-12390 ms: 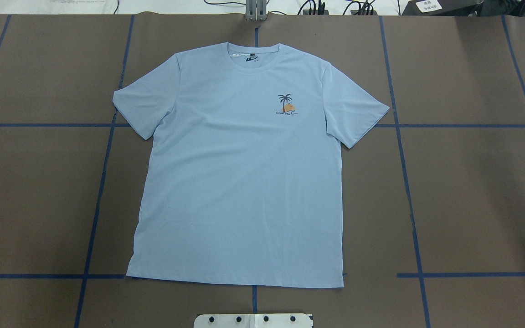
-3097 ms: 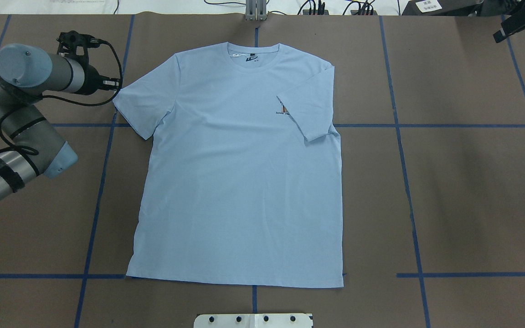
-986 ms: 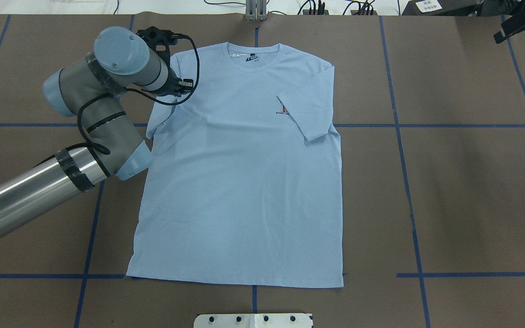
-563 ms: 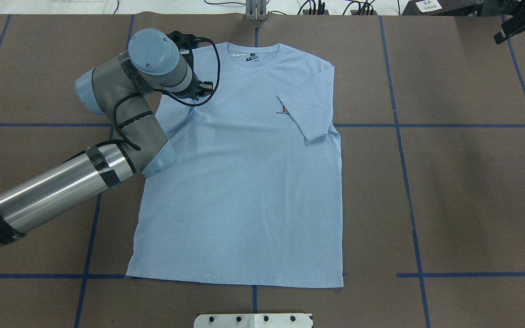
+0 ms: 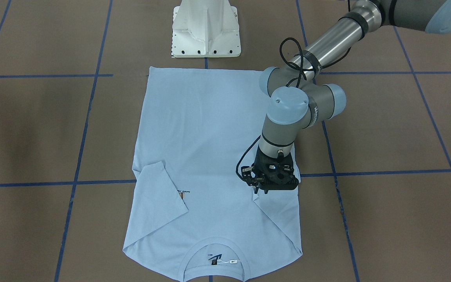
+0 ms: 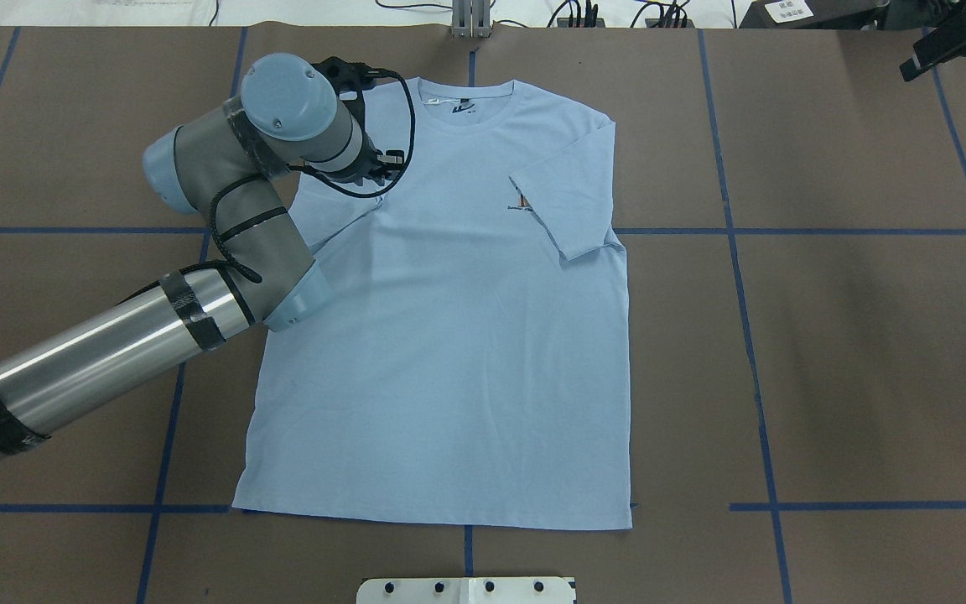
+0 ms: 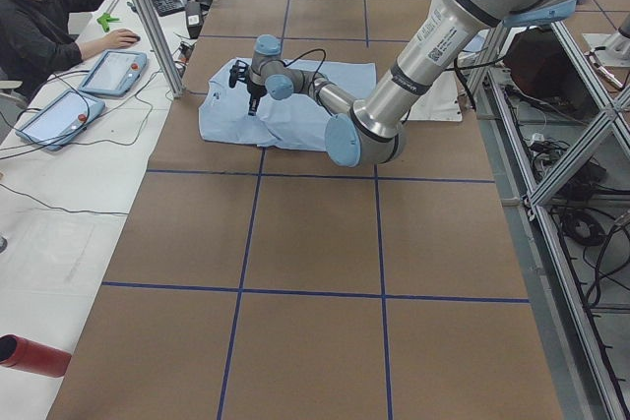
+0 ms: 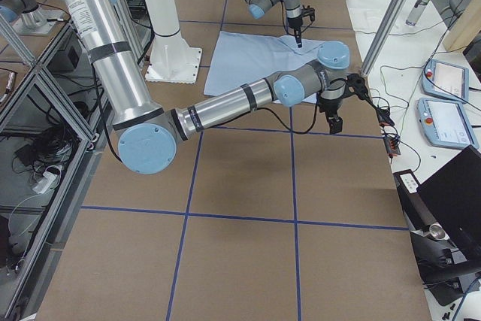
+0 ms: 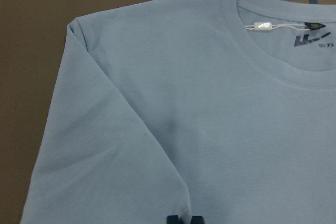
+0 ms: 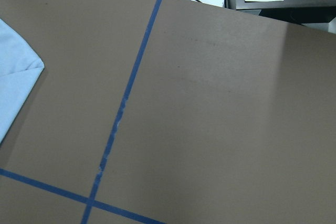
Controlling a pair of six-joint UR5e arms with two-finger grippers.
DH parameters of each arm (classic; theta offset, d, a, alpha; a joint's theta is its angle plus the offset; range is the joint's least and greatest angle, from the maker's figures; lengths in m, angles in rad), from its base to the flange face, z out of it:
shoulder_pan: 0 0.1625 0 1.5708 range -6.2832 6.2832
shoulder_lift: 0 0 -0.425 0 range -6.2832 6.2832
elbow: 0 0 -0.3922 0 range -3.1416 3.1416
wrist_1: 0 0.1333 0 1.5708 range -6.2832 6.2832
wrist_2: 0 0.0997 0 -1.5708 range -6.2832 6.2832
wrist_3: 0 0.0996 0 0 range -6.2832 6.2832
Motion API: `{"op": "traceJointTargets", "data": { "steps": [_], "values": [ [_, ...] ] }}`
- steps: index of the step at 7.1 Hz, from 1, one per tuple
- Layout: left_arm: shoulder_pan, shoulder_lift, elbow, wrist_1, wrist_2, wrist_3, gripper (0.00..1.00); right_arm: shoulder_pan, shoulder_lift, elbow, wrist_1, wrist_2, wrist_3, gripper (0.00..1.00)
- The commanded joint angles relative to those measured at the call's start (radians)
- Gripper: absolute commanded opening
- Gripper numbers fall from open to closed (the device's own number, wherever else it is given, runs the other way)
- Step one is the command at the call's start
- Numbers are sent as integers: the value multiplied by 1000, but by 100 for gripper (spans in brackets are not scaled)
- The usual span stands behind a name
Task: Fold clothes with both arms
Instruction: 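Lower both grippers to the shirt's hem corners nearest the robot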
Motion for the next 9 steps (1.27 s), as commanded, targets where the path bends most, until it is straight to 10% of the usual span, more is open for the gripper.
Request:
{"op": "traceJointTargets", "data": {
  "steps": [1, 4, 8, 9],
  "values": [
    [-1, 122, -194, 10, -7, 34, 100, -109, -6, 110, 1, -32, 276, 100],
    [18, 332, -500, 9, -26, 40, 100, -444, -172, 458, 4, -341, 823, 100],
    [143, 557, -733, -5, 4, -123, 98, -941, -406, 661, 179, -758, 1420, 96],
    [206, 613, -770, -5, 66, -238, 84, -1052, -430, 698, 176, -844, 1540, 91]
  ]
}}
